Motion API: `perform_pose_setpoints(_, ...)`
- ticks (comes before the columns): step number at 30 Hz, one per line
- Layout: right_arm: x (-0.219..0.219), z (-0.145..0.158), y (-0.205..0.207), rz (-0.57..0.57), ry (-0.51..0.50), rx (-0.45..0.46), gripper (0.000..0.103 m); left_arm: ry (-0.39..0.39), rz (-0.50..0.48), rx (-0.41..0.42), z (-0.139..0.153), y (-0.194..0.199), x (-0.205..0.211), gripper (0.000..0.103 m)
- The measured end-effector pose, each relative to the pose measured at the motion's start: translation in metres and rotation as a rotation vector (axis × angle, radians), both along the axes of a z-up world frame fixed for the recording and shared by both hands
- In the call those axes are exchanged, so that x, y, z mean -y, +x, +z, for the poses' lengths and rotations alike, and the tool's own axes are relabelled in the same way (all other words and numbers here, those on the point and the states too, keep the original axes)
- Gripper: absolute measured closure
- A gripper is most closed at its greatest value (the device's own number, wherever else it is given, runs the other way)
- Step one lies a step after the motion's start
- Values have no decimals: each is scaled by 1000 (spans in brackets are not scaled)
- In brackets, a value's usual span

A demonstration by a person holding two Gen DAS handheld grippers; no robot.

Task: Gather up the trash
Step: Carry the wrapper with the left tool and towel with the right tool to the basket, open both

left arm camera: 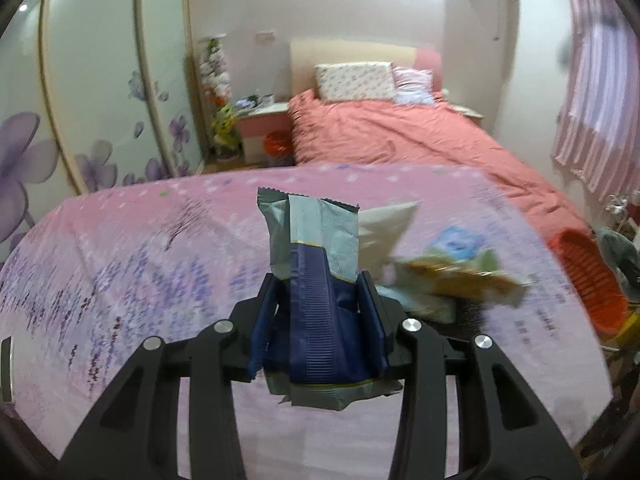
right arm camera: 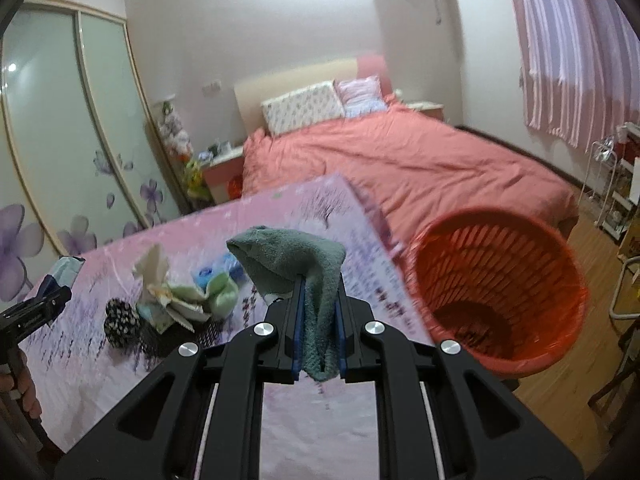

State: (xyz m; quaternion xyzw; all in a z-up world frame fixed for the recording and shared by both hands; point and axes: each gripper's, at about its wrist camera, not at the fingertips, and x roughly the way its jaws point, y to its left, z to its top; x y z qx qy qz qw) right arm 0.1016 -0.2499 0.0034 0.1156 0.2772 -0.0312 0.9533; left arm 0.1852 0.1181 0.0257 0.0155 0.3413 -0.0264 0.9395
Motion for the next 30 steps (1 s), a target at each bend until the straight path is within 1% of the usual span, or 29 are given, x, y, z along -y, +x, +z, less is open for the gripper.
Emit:
perform_pose_setpoints(3, 10, 9, -11, -35, -19, 39, 90, -31, -62, 27, 16, -9, 32, 62)
perform_pose_setpoints(6, 25, 15, -19, -79, -35, 69, 90, -62, -126, 39, 24, -13, 63, 62)
perform_pose_setpoints(11, 53, 19, -26, -160, -39, 101, 90, -93, -257, 59, 30, -19, 125, 62)
perform_pose_setpoints(12, 58, 18, -28, -171, -39, 104, 90, -105, -292, 55, 30, -19, 142, 62)
perform_pose_setpoints(16, 88, 12, -25, -234, -14, 105, 90, -129, -380, 38, 24, -17, 193, 62)
perform_pose_setpoints(20, 110, 1, -19, -278, 12, 95, 90, -128, -475, 16, 13, -13, 255, 62)
perform_pose_setpoints(24, 134, -9, -16, -310, 53, 86, 90, -102, -554, -4, -4, -8, 310, 62)
perform_pose_setpoints(29, 160, -17, -10, -340, 111, 85, 90, -73, -609, -28, -23, 2, 363, 61)
perform_pose_setpoints(30, 163, -19, -8, -341, 119, 83, 89, -66, -617, -38, -29, 7, 374, 59)
